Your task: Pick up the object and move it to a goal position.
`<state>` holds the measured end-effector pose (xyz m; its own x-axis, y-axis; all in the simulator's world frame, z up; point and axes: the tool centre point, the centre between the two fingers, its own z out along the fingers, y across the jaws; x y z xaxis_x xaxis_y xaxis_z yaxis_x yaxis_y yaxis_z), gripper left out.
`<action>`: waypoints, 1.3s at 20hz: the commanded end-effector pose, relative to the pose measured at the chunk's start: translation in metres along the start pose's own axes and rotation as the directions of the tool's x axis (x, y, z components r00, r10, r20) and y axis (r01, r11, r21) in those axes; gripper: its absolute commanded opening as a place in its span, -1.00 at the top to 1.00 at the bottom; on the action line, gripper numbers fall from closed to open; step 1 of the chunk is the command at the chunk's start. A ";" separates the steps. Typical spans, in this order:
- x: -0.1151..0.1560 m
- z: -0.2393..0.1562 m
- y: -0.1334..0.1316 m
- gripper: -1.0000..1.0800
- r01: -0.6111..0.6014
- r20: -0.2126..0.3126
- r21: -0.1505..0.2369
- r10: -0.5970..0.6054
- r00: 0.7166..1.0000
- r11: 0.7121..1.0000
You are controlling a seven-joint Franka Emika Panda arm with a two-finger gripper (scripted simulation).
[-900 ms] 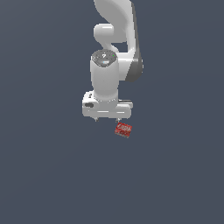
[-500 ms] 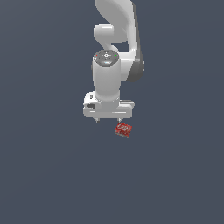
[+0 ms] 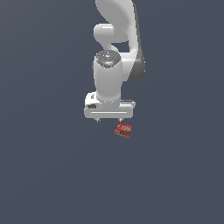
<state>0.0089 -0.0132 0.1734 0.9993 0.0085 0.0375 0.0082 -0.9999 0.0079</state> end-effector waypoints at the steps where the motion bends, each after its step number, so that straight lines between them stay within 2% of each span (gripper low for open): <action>1: 0.000 0.002 -0.001 -0.92 0.015 0.001 -0.001 -0.015 1.000 1.000; 9: -0.004 0.014 -0.008 -0.92 0.134 0.007 -0.004 -0.134 0.991 0.991; 14: -0.008 0.026 -0.016 -0.92 0.257 0.013 -0.004 -0.257 0.966 0.966; 20: -0.014 0.044 -0.028 -0.92 0.437 0.021 -0.001 -0.437 0.899 0.899; 26: -0.021 0.062 -0.042 -0.92 0.604 0.025 0.007 -0.604 0.796 0.797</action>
<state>-0.0086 0.0246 0.1151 0.8220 0.5695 0.0021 0.5694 -0.8218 0.0225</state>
